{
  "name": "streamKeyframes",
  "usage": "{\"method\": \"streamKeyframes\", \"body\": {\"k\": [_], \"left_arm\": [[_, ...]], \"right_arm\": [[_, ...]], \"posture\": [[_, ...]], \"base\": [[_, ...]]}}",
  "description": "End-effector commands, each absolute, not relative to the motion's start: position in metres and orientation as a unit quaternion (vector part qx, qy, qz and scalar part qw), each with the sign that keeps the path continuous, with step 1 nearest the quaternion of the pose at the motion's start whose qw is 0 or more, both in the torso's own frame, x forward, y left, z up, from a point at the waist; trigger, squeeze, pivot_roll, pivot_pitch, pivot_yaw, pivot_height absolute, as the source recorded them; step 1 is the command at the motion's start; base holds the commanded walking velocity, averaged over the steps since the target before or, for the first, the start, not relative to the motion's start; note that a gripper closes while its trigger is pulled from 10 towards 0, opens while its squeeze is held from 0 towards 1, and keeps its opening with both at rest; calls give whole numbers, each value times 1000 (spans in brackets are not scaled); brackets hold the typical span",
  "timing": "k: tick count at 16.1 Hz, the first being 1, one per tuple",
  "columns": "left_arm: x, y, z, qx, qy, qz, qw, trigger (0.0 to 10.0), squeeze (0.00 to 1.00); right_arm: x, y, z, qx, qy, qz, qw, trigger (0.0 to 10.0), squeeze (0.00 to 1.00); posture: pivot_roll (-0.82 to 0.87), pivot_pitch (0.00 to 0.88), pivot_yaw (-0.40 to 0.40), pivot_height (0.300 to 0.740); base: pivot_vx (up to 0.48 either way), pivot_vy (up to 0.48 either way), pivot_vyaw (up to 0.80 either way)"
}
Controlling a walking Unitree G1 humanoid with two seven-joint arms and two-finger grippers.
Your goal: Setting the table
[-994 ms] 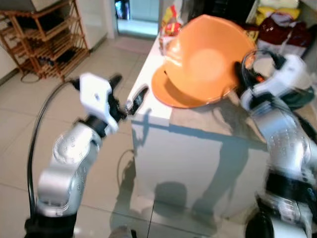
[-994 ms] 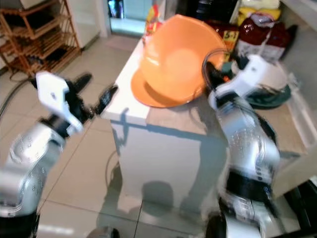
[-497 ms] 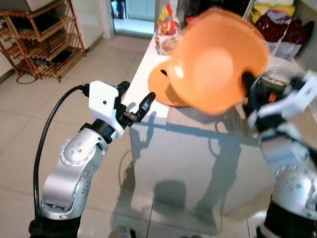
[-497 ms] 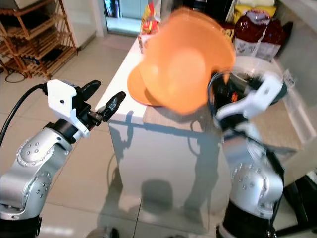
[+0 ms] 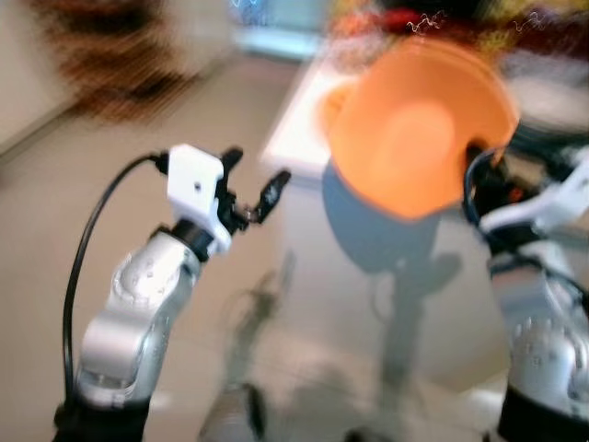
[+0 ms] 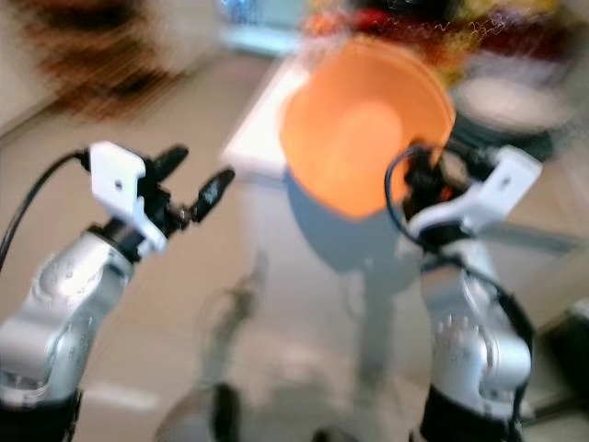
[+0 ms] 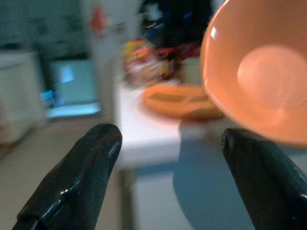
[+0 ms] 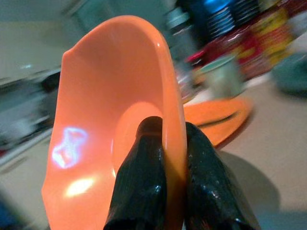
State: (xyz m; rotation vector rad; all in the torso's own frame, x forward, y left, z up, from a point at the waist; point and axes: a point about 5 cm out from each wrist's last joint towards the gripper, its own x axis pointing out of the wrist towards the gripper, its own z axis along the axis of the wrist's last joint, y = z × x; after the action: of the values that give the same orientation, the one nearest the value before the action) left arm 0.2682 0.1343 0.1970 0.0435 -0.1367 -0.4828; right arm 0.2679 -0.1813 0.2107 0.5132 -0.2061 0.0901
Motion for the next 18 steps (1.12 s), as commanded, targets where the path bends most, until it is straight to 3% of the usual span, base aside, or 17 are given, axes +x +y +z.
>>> {"method": "streamKeyframes", "body": {"k": [1,4,8,16,18], "left_arm": [[272,132,203,22,-78,-240,967,10000,0],[274,137,196,8,-66,-218,974,10000,0],[277,140,188,11,-53,-210,976,10000,0],[282,145,182,23,-49,-158,986,10000,0],[283,141,186,19,-57,-159,985,10000,0]], "right_arm": [[263,-184,220,244,-130,43,960,10000,0],[251,-184,201,230,-106,27,967,10000,0],[245,-185,193,223,-102,12,969,10000,0],[252,-191,198,194,-115,0,974,10000,0],[253,-193,195,177,-109,-10,978,10000,0]], "posture": [[98,41,-24,740],[86,25,-18,740],[76,13,-7,740],[71,1,-16,740],[71,6,-16,740]], "base": [[0,0,0],[0,-155,0],[0,-480,-683],[0,-480,0],[0,-480,800]]}}
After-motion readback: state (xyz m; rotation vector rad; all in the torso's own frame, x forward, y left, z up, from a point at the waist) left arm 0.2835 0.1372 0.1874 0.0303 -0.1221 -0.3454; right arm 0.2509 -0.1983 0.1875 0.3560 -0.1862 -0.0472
